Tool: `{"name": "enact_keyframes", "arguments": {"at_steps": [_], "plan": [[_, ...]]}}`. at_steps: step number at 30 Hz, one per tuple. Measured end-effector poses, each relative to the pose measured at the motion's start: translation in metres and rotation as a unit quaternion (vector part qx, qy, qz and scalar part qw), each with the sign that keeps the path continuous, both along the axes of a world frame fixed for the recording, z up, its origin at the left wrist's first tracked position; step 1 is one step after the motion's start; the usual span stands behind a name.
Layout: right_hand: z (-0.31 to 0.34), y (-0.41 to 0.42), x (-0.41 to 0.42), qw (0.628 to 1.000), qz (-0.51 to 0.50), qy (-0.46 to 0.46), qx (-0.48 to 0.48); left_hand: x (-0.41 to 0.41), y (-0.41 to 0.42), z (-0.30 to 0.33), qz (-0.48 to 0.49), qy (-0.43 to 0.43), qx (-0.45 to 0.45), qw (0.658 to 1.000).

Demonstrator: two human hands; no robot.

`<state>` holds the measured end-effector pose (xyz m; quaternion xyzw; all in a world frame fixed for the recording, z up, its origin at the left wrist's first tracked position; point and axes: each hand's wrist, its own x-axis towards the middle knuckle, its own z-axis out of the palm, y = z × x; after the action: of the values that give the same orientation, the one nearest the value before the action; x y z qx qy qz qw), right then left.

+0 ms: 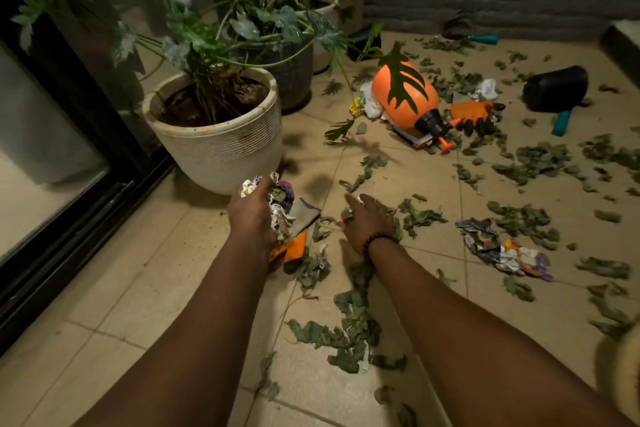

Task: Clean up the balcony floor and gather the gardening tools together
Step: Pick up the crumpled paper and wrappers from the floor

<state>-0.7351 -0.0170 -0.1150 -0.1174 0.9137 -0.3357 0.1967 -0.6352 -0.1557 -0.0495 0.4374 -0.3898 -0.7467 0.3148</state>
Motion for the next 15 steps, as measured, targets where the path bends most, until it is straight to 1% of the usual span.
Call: {"name": "enact_keyframes", "arguments": {"at_steps": [1,3,5,6,8,10,12,13,15], "plan": [[-0.013,0.008,-0.003,0.997,0.056,0.014,0.046,0.003,-0.003,-0.001,0.005,-0.014,-0.004,1.000],[-0.029,0.019,-0.004,0.988,0.111,0.071,0.077,0.009,-0.006,-0.006,0.009,-0.025,-0.012,1.000],[-0.036,0.024,-0.007,0.984,0.112,0.117,0.081,0.012,-0.007,-0.011,0.009,-0.041,-0.007,0.999],[-0.034,0.024,-0.008,0.986,0.098,0.114,0.072,0.013,-0.007,-0.013,0.010,-0.049,-0.003,0.999],[-0.022,0.020,-0.003,0.995,0.024,0.097,-0.016,0.012,-0.007,-0.015,0.000,-0.056,-0.004,0.998],[-0.011,0.014,0.002,0.979,-0.074,0.132,-0.137,0.011,-0.006,-0.015,-0.010,-0.061,-0.007,0.998],[-0.001,0.009,0.014,0.968,-0.111,0.136,-0.178,0.011,-0.006,-0.017,-0.017,-0.064,-0.012,0.998],[0.007,0.006,0.024,0.964,-0.121,0.111,-0.207,0.012,-0.006,-0.016,-0.020,-0.064,-0.012,0.998],[0.013,0.006,0.045,0.962,-0.120,0.096,-0.224,0.014,-0.006,-0.017,-0.028,-0.065,-0.011,0.997]]}}
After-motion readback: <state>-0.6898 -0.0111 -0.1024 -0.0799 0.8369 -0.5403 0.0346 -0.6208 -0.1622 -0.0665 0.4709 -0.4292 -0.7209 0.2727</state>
